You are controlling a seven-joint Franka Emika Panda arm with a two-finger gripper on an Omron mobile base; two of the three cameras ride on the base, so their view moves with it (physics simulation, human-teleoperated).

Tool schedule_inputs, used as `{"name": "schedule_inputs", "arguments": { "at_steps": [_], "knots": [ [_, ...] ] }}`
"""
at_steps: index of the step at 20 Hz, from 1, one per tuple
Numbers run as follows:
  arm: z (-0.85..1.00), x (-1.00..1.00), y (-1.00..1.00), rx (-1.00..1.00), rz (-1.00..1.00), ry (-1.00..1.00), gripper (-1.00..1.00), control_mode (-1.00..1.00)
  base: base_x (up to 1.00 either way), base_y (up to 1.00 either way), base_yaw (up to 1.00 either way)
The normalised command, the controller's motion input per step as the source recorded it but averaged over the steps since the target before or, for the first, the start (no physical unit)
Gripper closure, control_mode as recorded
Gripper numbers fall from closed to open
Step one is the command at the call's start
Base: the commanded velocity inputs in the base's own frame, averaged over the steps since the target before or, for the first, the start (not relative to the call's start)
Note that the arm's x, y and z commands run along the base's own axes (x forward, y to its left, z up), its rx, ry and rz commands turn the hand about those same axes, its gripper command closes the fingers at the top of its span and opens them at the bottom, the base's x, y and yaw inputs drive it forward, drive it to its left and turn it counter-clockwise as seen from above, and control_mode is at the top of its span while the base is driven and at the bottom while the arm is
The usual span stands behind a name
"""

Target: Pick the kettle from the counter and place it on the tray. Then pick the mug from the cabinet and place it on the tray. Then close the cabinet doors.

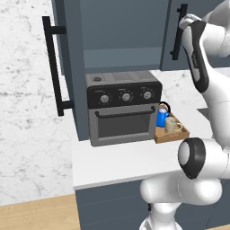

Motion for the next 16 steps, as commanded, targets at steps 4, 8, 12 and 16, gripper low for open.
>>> {"name": "schedule_inputs", "arguments": {
  "at_steps": [4,8,12,16],
  "knots": [
    [-0.08,-0.16,0.22,-0.14,0.0,0.1,-1.0,-1.0,0.0,0.0,0.0],
    [-0.03,-0.05,0.17,-0.11,0.0,0.0,-1.0,-1.0,0.0,0.0,0.0],
    [-0.03,-0.33,0.2,-0.08,0.01,0.0,-1.0,-1.0,0.0,0.0,0.0],
    [-0.04,-0.64,0.24,-0.04,0.06,0.0,-1.0,-1.0,0.0,0.0,0.0]
  ]
}}
